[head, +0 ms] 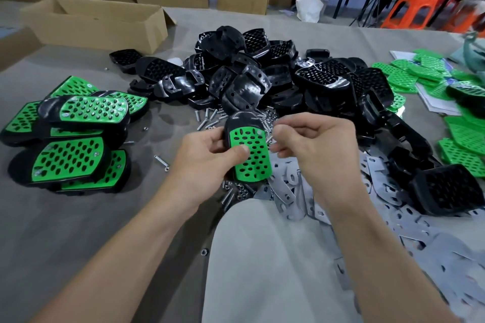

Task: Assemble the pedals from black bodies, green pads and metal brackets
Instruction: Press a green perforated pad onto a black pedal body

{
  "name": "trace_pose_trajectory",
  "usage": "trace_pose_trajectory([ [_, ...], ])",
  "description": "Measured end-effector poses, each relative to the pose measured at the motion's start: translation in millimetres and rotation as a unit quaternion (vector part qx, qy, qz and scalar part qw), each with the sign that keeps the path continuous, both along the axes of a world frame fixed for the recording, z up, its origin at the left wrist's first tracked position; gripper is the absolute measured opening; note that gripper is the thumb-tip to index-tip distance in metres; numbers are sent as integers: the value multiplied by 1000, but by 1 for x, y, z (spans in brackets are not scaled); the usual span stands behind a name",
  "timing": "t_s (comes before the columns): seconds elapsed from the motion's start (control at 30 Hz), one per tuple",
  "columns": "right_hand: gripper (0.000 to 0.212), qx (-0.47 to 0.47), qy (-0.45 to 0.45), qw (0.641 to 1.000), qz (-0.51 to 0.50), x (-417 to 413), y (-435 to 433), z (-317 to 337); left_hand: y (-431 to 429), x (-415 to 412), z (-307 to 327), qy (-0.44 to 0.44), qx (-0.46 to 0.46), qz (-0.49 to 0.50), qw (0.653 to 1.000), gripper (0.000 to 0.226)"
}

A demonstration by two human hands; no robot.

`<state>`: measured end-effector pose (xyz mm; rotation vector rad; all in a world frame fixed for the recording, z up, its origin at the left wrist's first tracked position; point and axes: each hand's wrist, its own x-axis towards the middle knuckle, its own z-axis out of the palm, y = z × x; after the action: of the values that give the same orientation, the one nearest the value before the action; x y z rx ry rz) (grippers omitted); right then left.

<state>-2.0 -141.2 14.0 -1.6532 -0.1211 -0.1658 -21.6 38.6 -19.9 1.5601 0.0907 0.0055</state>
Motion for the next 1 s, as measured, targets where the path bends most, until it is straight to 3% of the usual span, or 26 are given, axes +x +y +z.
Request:
trace_pose_trajectory([
  [0.4,27,15,-29,997,72,-8,21,0,-1,-9,7,-45,40,-18,998,30],
  [0.6,24,-43,-63,994,79,-13,22,2,-3,-13,6,-110,84,-11,990,28],
  [0.8,20,0,-51,996,78,-15,17,6,-10,-23,4,-168,127,12,978,39],
  [0.87,21,-41,-68,996,52,-22,20,4,-12,-25,4,-169,132,28,976,41],
  [1.0,16,-173,-203,962,-59,-29,34,-2,-14,-25,3,-174,173,54,968,38],
])
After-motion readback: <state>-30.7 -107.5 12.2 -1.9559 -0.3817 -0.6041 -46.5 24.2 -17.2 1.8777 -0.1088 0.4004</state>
